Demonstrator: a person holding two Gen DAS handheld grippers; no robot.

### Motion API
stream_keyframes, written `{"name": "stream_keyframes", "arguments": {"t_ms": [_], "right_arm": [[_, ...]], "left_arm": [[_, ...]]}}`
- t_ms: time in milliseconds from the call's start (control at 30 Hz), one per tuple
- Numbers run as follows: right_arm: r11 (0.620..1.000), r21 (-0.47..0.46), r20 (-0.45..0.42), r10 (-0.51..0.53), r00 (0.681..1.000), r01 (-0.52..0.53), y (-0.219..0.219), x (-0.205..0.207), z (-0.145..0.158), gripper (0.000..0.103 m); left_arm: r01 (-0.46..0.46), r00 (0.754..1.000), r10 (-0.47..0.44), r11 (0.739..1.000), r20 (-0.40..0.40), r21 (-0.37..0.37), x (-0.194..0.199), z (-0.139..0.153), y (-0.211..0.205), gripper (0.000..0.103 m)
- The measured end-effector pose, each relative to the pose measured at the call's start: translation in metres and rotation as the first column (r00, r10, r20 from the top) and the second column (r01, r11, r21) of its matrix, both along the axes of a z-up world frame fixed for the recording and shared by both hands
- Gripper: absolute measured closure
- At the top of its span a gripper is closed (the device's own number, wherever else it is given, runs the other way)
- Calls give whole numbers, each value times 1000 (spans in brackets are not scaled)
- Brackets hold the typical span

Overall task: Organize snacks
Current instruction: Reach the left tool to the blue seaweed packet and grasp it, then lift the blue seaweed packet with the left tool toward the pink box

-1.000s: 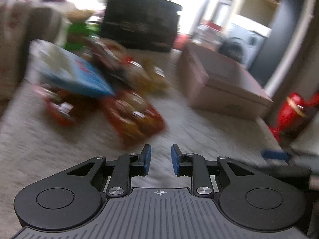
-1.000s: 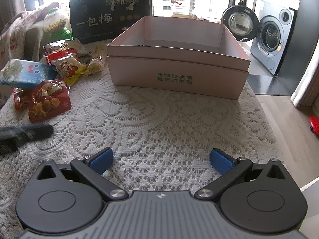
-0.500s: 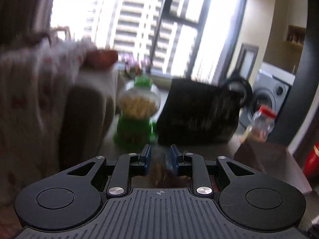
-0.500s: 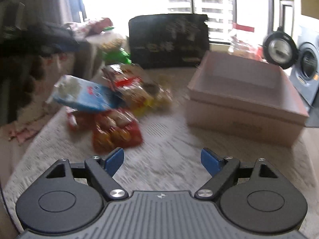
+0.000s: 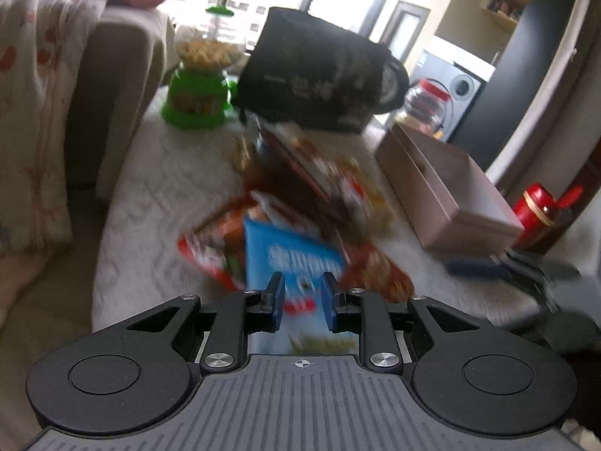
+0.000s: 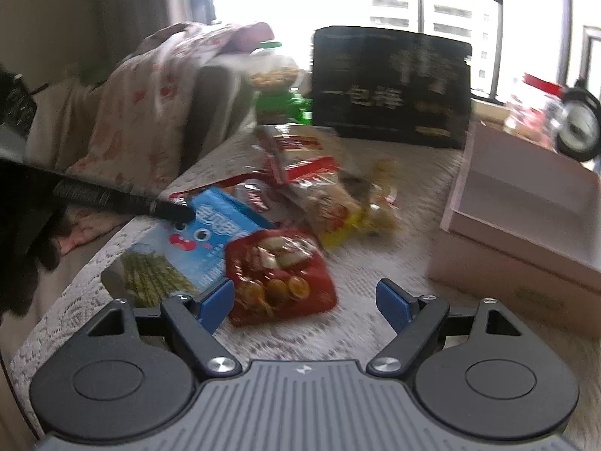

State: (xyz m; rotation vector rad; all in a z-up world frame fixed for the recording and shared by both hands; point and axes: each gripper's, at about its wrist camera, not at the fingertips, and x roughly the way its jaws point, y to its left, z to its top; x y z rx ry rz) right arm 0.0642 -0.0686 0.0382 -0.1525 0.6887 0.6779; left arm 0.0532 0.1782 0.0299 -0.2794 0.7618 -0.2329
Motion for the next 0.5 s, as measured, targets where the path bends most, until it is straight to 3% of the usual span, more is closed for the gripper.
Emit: {"name": "stream_keyframes", "arguments": {"t_ms": [167,300,367,500], "right_arm": [[999,-29,-23,36,999,-37,25,21,-12,20],[997,-58,-64,45,997,-49,35,30,-26,20],[997,-57,-55,43,998,-46,35,27,-24,25],[997,-42,-28,66,997,-67,26,15,-12,26]], "left_arm": [[-68,998,68,997,3,24,-24,-7,5,78],[-105,994,105,994,10,-10,-34,-8,17,78],[-124,992,125,992,14,-24,-38,-7,20,78],[-173,985,173,984,9,-38,-40,-6,27,78]]}}
